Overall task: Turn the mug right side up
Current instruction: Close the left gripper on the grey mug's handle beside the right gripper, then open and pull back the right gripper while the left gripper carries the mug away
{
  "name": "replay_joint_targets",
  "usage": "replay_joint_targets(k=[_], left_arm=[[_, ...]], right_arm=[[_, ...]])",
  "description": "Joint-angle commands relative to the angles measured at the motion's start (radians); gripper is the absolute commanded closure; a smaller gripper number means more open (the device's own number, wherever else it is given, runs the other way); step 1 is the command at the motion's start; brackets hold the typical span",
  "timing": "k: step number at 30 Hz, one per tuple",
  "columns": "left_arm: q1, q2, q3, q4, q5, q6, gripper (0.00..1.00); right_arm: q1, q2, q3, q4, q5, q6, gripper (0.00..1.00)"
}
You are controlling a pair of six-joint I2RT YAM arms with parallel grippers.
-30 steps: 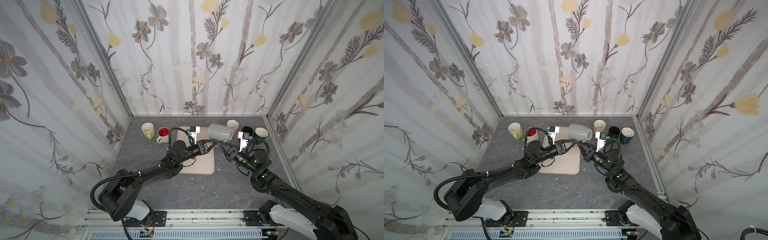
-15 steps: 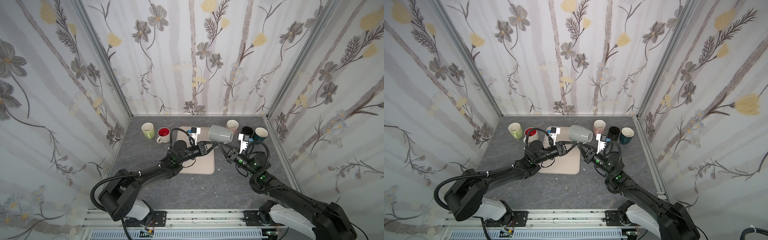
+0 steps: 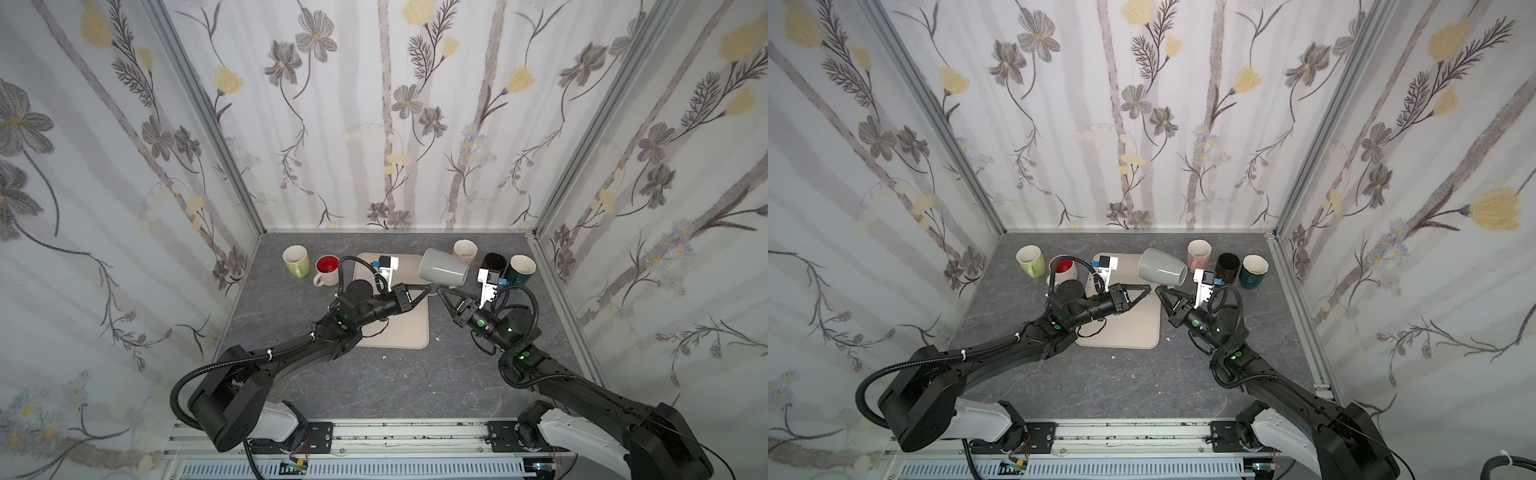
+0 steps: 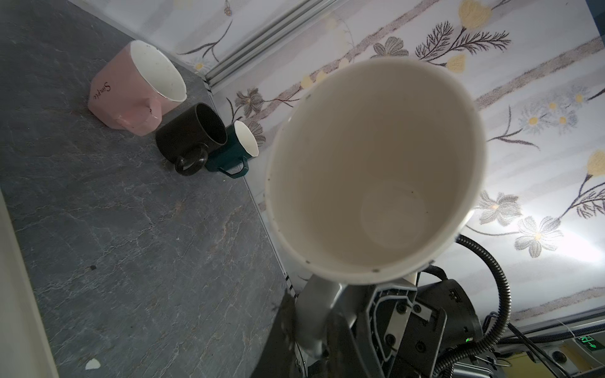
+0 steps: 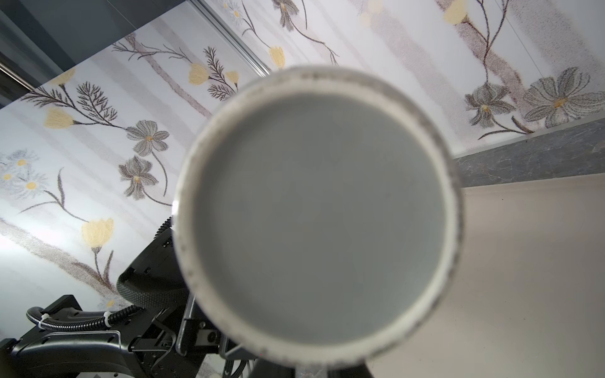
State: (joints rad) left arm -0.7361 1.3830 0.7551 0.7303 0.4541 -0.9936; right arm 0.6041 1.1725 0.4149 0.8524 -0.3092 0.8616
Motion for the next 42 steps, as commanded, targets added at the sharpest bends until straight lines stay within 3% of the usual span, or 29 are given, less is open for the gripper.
replay_joint_targets(k=[1, 4, 7, 11, 21, 27, 37, 42], left_arm=[[0.0, -0.026, 0.009, 0.055, -0.022, 0.061, 1.0], [0.0, -0.04, 0.012, 0.023, -0.031, 0.084, 1.0], [0.0, -0.057, 0.015, -0.019, -0.041, 0.12, 1.0], [0.0, -0.073, 0.031, -0.074, -0.037, 0.181, 1.0], [-0.001, -0.073, 0.035, -0.125, -0.069, 0.222, 1.0], [0.0, -0.097, 0.041, -0.217, -0.134, 0.276, 1.0], [0.0, -0.096, 0.078, -0.356, -0.197, 0.36, 1.0], [0.021, -0.065, 0.099, -0.377, -0.204, 0.354, 1.0]], right_arm=[[0.002, 0.017, 0.001, -0.038, -0.031, -0.019, 1.0], [0.001, 0.036, 0.008, -0.032, -0.046, -0.015, 0.99], [0.001, 0.053, 0.011, -0.02, -0.053, -0.008, 0.92], [0.001, 0.072, 0.012, -0.011, -0.052, -0.001, 0.75], [-0.001, 0.108, 0.025, -0.006, -0.049, -0.004, 0.73], [-0.004, 0.104, 0.02, -0.028, -0.033, -0.012, 0.48], [-0.008, 0.095, 0.015, -0.051, -0.019, -0.029, 0.37], [-0.01, 0.074, 0.075, -0.275, 0.058, -0.099, 0.36]])
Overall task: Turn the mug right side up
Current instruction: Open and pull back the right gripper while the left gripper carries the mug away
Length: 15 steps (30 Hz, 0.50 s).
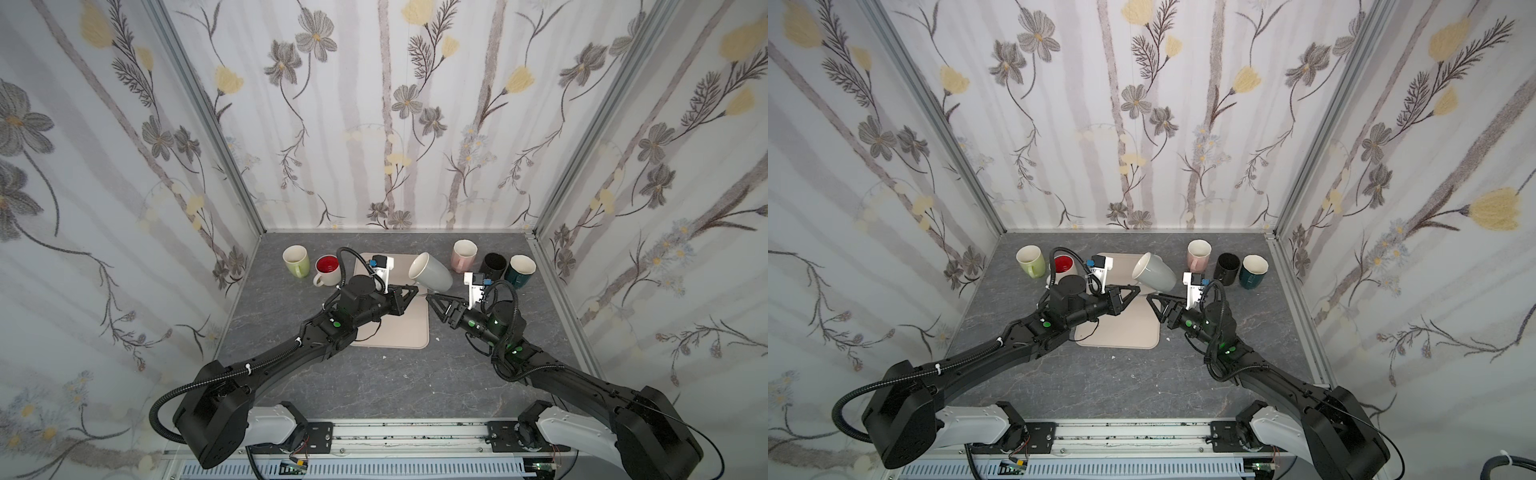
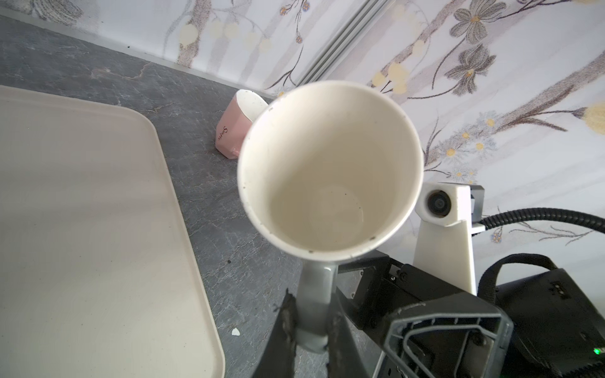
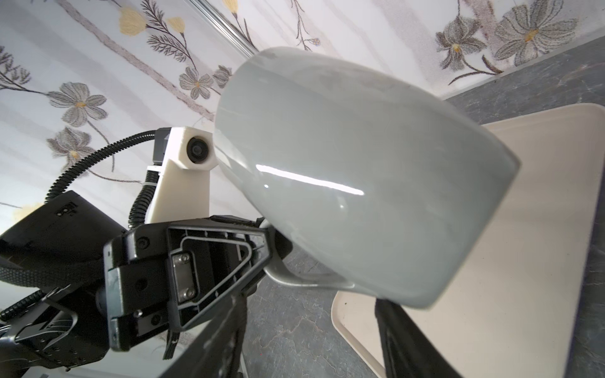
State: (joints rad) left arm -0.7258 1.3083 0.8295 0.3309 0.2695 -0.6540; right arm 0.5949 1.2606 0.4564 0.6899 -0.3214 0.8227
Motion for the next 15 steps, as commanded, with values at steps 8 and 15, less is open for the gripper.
replay_joint_targets(k=[8, 15], left_arm=[[0.062, 0.066, 0.079, -0.038, 0.013, 0.016, 1.0], [0.106, 0.097, 0.082, -0.066, 0.01, 0.018, 1.0]], right_arm=[[-0.003, -0.141, -0.01, -0.297, 0.192, -0.123, 0.25], [-0.013, -0.219, -0.063, -0.345, 0.244, -0.159, 0.16]])
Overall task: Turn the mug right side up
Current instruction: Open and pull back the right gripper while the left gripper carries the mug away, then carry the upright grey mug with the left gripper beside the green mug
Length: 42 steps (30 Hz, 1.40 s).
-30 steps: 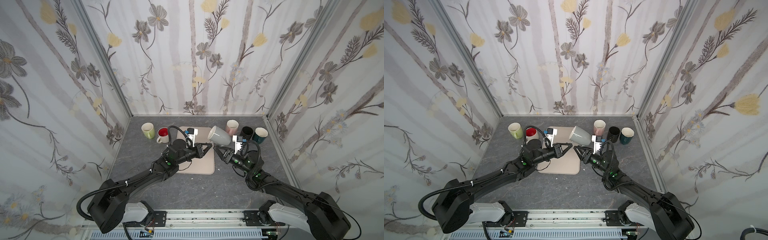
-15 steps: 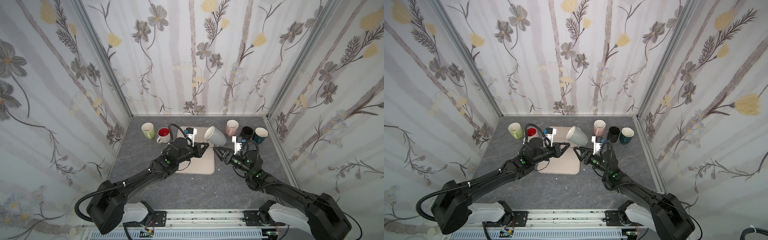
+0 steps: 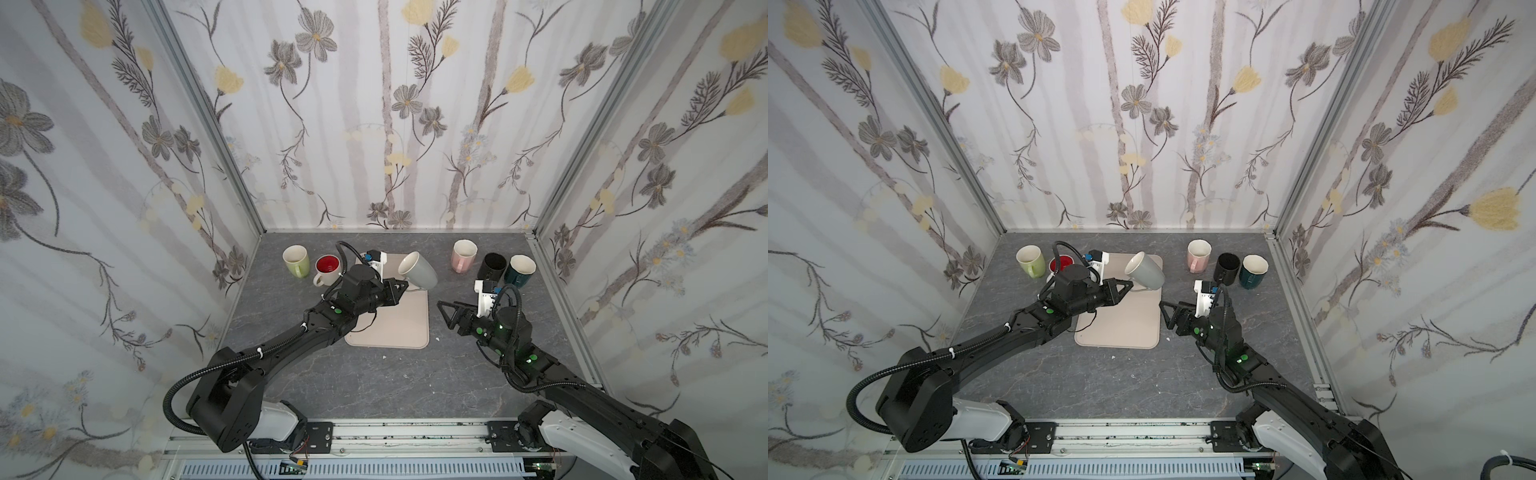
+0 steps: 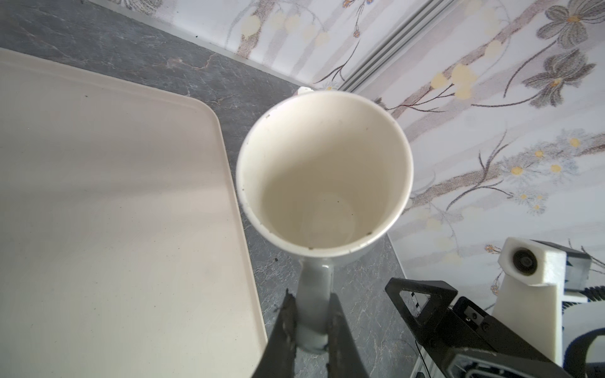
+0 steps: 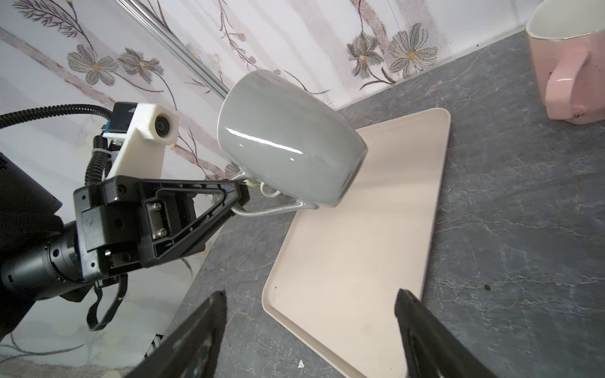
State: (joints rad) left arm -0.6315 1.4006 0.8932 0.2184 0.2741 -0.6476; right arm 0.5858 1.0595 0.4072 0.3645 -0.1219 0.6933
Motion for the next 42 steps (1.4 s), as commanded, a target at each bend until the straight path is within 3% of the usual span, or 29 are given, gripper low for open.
replay_joint_targets(k=[1, 10, 22, 32, 42], left_arm=[[0.019, 0.007, 0.018, 0.036, 0.002, 0.013, 1.0], [0.13, -0.015, 0.02, -0.096, 0.001, 0.068, 1.0], [0.259, -0.15, 0.036, -0.33, -0.259, 0.178, 1.0], [0.489, -0.337, 0.075, -0.631, -0.418, 0.248, 1.0], [0.637, -0.389, 0.014, -0.672, -0.49, 0.274, 1.0]], right_arm=[[-0.008, -0.029, -0.021, -0.022, 0.052, -0.033, 0.14], [-0.021, -0.14, -0.113, -0.016, 0.142, -0.023, 0.03], [-0.045, -0.153, -0.133, -0.009, 0.148, -0.039, 0.0], [-0.078, -0.052, -0.046, 0.003, 0.056, -0.078, 0.0], [-0.099, -0.089, -0.032, -0.008, 0.027, -0.095, 0.0]])
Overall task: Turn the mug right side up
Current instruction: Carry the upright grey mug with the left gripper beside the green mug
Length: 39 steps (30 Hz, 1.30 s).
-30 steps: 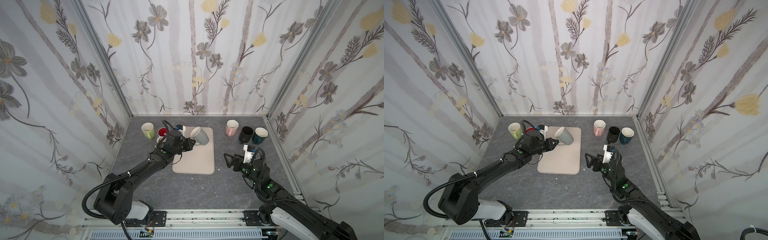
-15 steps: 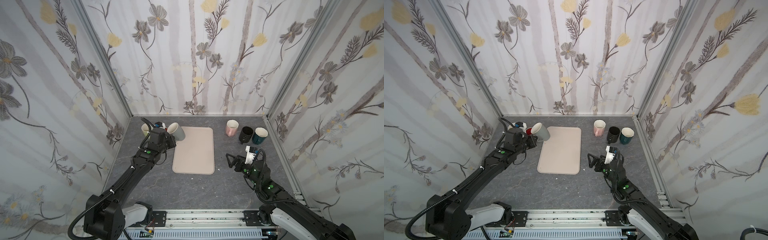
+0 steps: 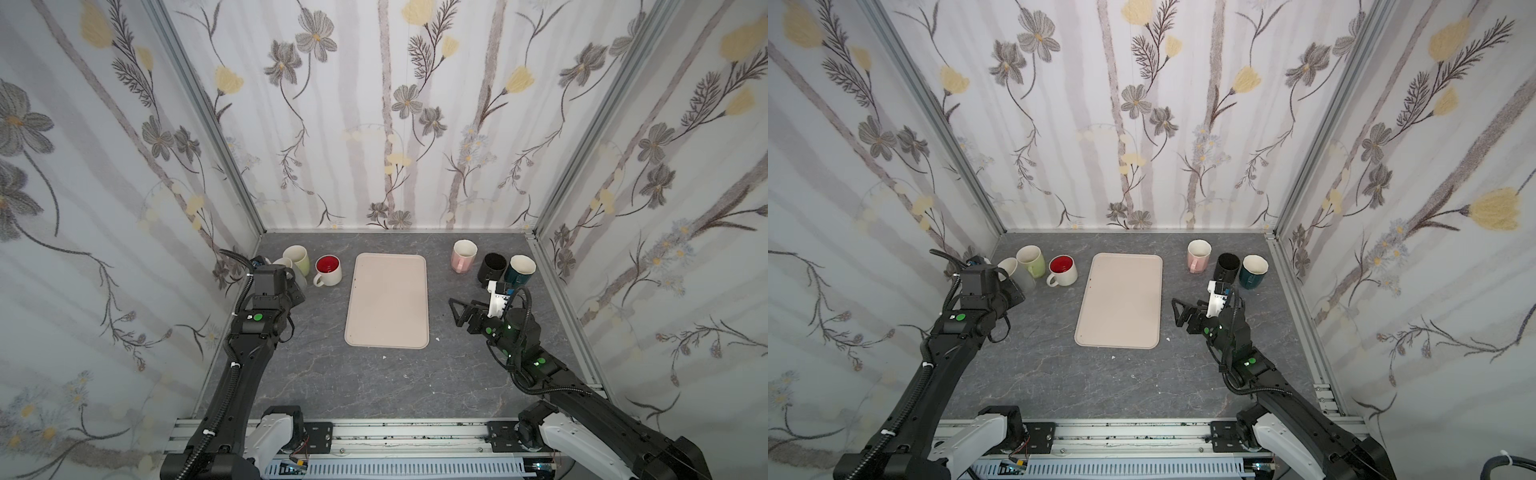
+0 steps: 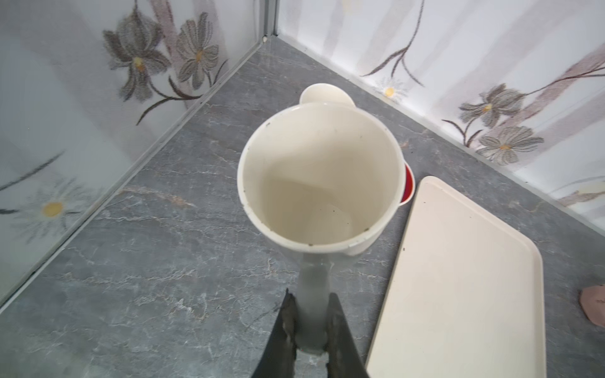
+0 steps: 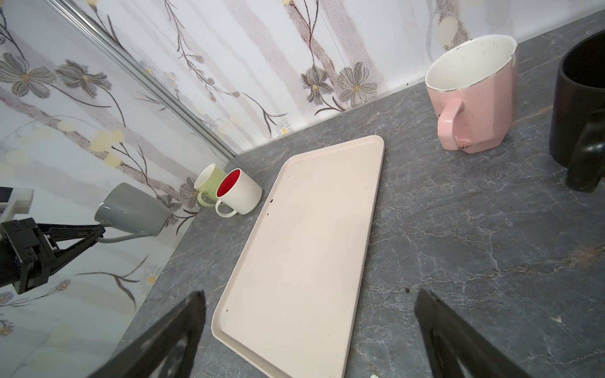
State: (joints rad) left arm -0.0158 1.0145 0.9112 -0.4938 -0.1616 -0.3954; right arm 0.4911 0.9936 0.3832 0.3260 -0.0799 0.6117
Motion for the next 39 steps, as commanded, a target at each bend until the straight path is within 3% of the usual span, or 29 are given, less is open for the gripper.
replay_joint_targets(k=[1, 4, 7, 13, 23, 32, 39], left_arm=[[0.032, 0.002, -0.006, 0.044, -0.061, 0.027, 1.0], [0.072, 0.03, -0.014, 0.078, -0.08, 0.042, 1.0], [0.125, 0.065, -0.027, 0.107, -0.002, 0.011, 1.0], [0.152, 0.127, -0.04, 0.181, -0.05, 0.009, 1.0], [0.197, 0.41, 0.09, 0.344, -0.097, 0.076, 1.0], [0.197, 0.677, 0.273, 0.319, -0.111, 0.122, 1.0], [0.197, 0.723, 0.263, 0.371, -0.109, 0.139, 1.0]], right_arm=[[-0.005, -0.038, -0.015, 0.024, -0.014, -0.014, 0.0], [-0.014, -0.095, -0.041, -0.009, 0.001, -0.017, 0.0], [-0.024, -0.16, -0.072, -0.038, 0.008, -0.015, 0.0], [-0.032, -0.295, -0.137, -0.055, 0.017, -0.003, 0.0], [-0.039, -0.412, -0.186, -0.128, 0.07, 0.014, 0.0], [-0.045, -0.428, -0.193, -0.162, 0.105, 0.013, 0.0], [-0.048, -0.421, -0.194, -0.164, 0.141, 0.011, 0.0]])
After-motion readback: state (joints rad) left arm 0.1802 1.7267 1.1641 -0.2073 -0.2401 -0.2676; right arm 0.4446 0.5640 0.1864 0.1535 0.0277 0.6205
